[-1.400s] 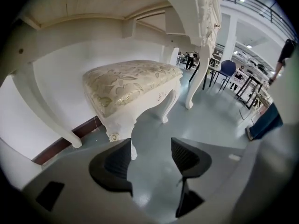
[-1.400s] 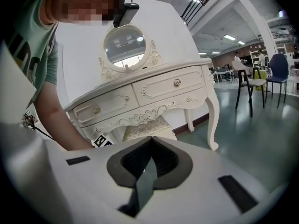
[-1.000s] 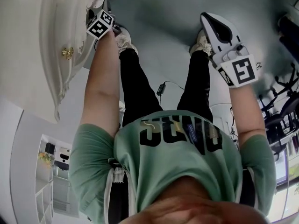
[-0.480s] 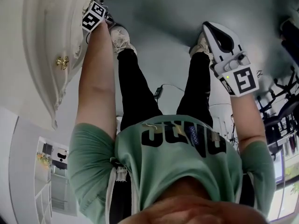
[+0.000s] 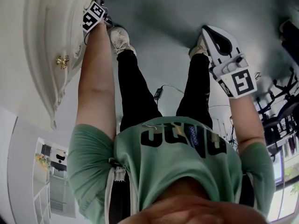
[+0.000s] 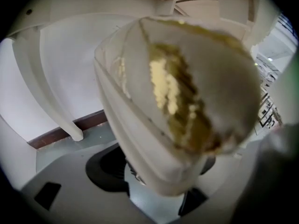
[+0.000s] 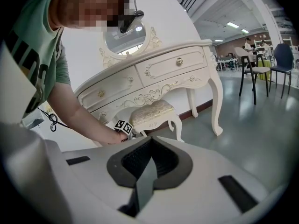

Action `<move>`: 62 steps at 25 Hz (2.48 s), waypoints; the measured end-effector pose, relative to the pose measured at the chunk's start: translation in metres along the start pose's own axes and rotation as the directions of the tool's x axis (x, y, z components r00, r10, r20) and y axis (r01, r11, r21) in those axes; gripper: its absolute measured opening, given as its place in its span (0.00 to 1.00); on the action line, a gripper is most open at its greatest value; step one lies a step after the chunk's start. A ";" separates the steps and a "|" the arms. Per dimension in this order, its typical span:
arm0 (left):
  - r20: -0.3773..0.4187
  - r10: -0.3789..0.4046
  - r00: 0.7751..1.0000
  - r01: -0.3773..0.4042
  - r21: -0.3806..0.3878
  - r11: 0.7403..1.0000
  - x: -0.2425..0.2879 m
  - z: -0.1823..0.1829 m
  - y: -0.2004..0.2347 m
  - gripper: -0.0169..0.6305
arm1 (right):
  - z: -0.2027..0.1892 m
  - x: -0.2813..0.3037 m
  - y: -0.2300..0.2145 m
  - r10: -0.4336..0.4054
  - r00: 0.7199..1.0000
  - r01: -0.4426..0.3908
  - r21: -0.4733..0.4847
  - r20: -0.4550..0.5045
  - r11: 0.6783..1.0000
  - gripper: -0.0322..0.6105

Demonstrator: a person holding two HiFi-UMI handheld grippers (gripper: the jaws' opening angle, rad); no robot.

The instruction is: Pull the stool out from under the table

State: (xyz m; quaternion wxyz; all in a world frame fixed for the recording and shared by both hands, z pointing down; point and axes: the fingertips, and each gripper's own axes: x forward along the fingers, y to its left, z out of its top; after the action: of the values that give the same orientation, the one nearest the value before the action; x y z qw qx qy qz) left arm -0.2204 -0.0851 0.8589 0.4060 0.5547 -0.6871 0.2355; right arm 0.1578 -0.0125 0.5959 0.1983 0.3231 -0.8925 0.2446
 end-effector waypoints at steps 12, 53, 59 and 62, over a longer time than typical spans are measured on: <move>-0.025 -0.066 0.997 0.068 0.066 0.996 -0.012 -0.023 -0.018 0.50 | -0.003 -0.005 0.006 -0.001 1.000 0.001 0.004 0.000 1.000 0.04; -0.152 -0.101 0.983 0.098 -0.029 0.995 -0.080 -0.142 -0.066 0.48 | 0.012 -0.049 0.013 -0.028 0.999 0.029 -0.039 0.021 0.999 0.04; -0.170 -0.110 0.979 0.106 -0.029 0.994 -0.098 -0.170 -0.069 0.48 | 0.026 -0.049 0.024 0.006 1.000 -0.004 -0.087 0.019 0.996 0.04; -0.175 -0.121 0.977 0.119 -0.024 0.993 -0.109 -0.183 -0.073 0.48 | 0.034 -0.049 0.031 0.025 1.000 -0.024 -0.116 0.009 0.993 0.04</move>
State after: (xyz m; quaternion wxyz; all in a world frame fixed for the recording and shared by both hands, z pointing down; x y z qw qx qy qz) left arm -0.0902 0.0989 0.8626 0.4823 0.5694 -0.6153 0.2542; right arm 0.1651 0.0126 0.5341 0.2091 0.3012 -0.9101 0.1930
